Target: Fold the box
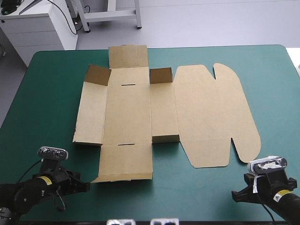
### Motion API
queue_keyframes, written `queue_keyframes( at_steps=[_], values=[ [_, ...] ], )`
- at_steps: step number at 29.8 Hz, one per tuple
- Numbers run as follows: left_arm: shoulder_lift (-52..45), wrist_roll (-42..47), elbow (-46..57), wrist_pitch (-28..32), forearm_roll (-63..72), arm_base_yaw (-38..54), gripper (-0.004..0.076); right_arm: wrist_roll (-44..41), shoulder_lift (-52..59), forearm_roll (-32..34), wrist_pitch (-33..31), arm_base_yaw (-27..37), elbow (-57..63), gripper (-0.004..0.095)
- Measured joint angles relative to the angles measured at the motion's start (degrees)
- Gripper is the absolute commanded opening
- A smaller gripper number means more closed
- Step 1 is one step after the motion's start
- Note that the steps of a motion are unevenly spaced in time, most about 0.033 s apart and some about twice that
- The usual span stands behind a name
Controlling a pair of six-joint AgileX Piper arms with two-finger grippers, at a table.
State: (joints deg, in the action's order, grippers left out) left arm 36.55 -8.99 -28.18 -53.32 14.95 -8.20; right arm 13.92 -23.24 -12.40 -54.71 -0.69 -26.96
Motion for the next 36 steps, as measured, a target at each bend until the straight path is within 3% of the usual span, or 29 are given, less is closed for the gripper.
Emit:
queue_keyframes(
  at_steps=[16,25,31,36],
  values=[
    [0.0,-0.04,-2.0,-3.71,0.1,0.0,-0.0008,0.0,0.0,-0.03,0.0,0.0,0.0,-0.002],
    [1.2,-0.04,-16.87,-6.94,0.24,0.0,-0.0008,0.0,0.0,-0.03,0.0,0.0,0.0,-0.002],
    [10.48,-0.1,-28.94,-7.36,-2.0,0.0,0.0002,0.0,0.0,-0.03,0.0,0.0,0.0,-0.002],
    [23.77,-1.77,-37.97,-7.48,-4.88,0.0,0.0015,0.0,0.0,-0.03,0.0,0.0,0.0,-0.002]
  ],
)
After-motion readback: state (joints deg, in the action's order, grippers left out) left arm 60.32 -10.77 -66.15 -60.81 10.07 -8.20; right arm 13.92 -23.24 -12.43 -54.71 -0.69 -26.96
